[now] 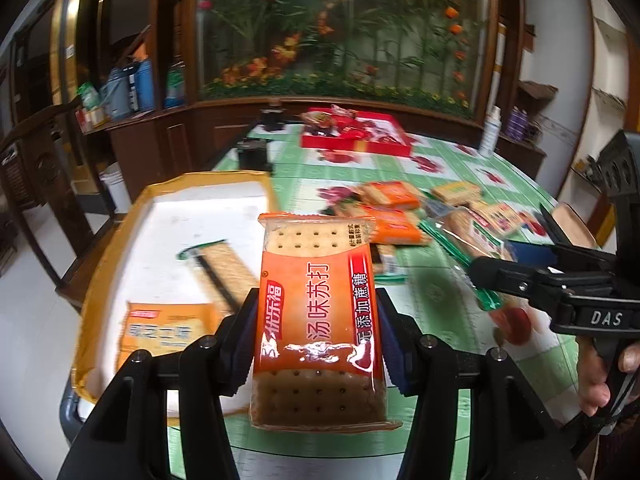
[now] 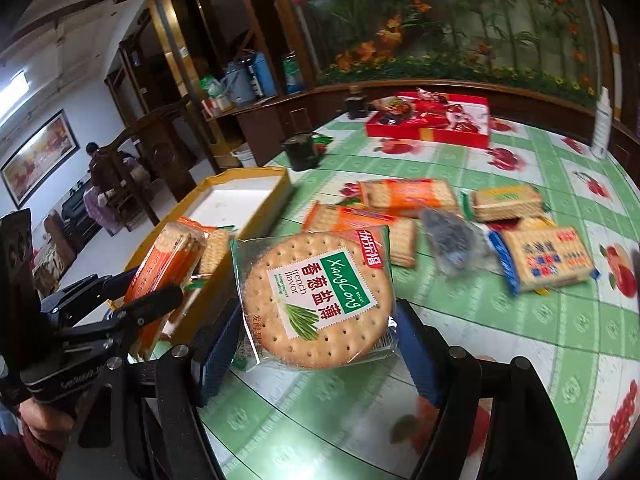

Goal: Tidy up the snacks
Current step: 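Carry both held packs over the white tray, then lower both packs into the white tray and open both tools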

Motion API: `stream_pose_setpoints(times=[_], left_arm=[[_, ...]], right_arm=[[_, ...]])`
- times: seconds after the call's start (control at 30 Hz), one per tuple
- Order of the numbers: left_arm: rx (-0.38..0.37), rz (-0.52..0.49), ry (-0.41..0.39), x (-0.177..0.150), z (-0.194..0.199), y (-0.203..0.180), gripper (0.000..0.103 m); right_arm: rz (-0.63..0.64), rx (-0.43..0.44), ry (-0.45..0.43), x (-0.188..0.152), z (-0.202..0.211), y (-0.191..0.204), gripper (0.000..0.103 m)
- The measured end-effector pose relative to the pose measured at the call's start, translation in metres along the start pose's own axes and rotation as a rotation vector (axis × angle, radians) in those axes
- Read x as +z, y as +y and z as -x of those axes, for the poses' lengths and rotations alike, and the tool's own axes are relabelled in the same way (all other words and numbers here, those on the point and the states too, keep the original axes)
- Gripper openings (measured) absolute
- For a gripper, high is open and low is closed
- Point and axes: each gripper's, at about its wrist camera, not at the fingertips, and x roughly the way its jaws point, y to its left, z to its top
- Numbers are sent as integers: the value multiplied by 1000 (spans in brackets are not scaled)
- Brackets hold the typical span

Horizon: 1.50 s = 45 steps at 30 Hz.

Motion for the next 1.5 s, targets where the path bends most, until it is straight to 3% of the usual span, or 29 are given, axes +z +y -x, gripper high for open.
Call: stream_pose_setpoints(times=[0.43, 0.67, 0.93, 1.23, 1.5], left_arm=[[107, 142, 32, -6, -13, 79, 53], [148, 179, 63, -6, -25, 109, 53], [167, 193, 108, -1, -42, 126, 53], [165, 175, 147, -2, -59, 131, 53], [182, 156, 146, 0, -63, 130, 53]], right_arm=[[93, 68, 40, 49, -61, 69, 79], [124, 71, 105, 76, -124, 97, 79], [116, 47, 157, 93, -184, 111, 79], [163, 2, 151, 105, -211, 118, 79], [156, 32, 193, 115, -232, 125, 79]])
